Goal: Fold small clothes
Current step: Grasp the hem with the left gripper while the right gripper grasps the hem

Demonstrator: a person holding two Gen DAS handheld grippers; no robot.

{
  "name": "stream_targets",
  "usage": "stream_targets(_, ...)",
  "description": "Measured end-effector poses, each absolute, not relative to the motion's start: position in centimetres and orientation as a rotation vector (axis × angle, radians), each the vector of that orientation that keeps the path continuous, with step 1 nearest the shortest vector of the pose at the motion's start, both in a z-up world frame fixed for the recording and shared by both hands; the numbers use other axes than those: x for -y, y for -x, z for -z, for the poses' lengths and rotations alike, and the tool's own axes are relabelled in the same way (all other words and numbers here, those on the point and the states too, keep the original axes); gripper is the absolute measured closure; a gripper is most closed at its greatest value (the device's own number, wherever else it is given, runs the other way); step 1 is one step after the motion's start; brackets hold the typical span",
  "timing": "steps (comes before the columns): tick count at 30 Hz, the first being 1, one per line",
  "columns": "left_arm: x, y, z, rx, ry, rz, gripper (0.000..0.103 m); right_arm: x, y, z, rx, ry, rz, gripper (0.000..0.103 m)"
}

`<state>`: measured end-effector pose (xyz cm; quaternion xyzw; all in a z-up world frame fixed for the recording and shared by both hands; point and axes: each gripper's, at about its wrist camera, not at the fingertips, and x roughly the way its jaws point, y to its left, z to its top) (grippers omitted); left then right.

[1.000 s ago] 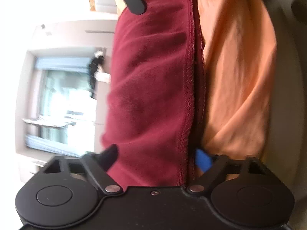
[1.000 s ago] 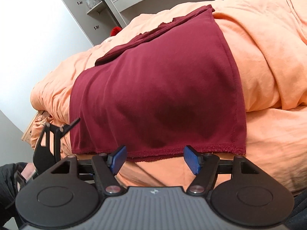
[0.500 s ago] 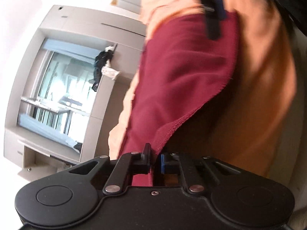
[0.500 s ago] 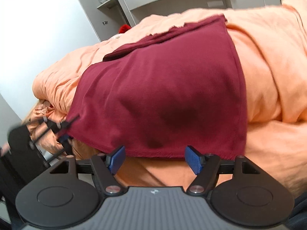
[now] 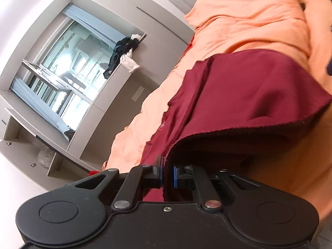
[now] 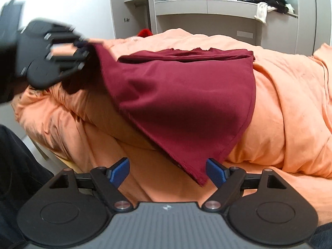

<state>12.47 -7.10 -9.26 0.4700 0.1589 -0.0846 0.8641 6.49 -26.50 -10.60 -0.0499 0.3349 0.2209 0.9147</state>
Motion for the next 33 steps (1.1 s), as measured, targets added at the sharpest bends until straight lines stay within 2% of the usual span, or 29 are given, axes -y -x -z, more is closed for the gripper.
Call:
stream_targets(4,7.0,-15.1,9.2,-0.375,-0.947,0.182,0.093,24.8,-7.5,12.1,-0.680,0.259,-0.434,0.023)
stream_targets(6,7.0,-15.5,9.2,-0.382,-0.943,0.181,0.093,23.5,-7.9,13.3,-0.683,0.365,-0.433,0.038)
stream_targets(9,6.9,-16.3,9.3,-0.386,-0.947,0.176,0.093,21.8,-8.2,15.2,-0.667,0.536,-0.391,0.052)
stream_targets(14,6.5,-16.7,9.2,-0.399,-0.923,0.168,0.092,19.5,-7.5,17.9,-0.560,0.830,-0.322,0.054)
stream_targets(16,6.5,-16.9,9.3,-0.408,-0.916,0.166,0.091,18.8,-7.5,18.6,-0.543,0.872,-0.318,0.061)
stream_targets(17,6.5,-17.1,9.3,-0.412,-0.912,0.164,0.090,18.7,-7.8,18.9,-0.545,0.880,-0.311,0.072)
stream_targets(18,6.5,-17.3,9.3,-0.416,-0.909,0.163,0.090,18.6,-8.2,19.2,-0.550,0.891,-0.301,0.088)
stream_targets(20,6.3,-17.5,9.3,-0.424,-0.905,0.162,0.090,18.8,-8.7,19.0,-0.568,0.881,-0.298,0.096)
stream_targets(28,5.6,-13.9,9.9,-0.438,-0.896,0.191,0.090,26.6,-7.7,9.6,-0.731,0.362,-0.513,0.099)
stream_targets(33,5.4,-10.0,11.8,-0.477,-0.888,0.275,0.088,31.0,-8.1,3.6,-0.769,0.254,-0.548,0.099)
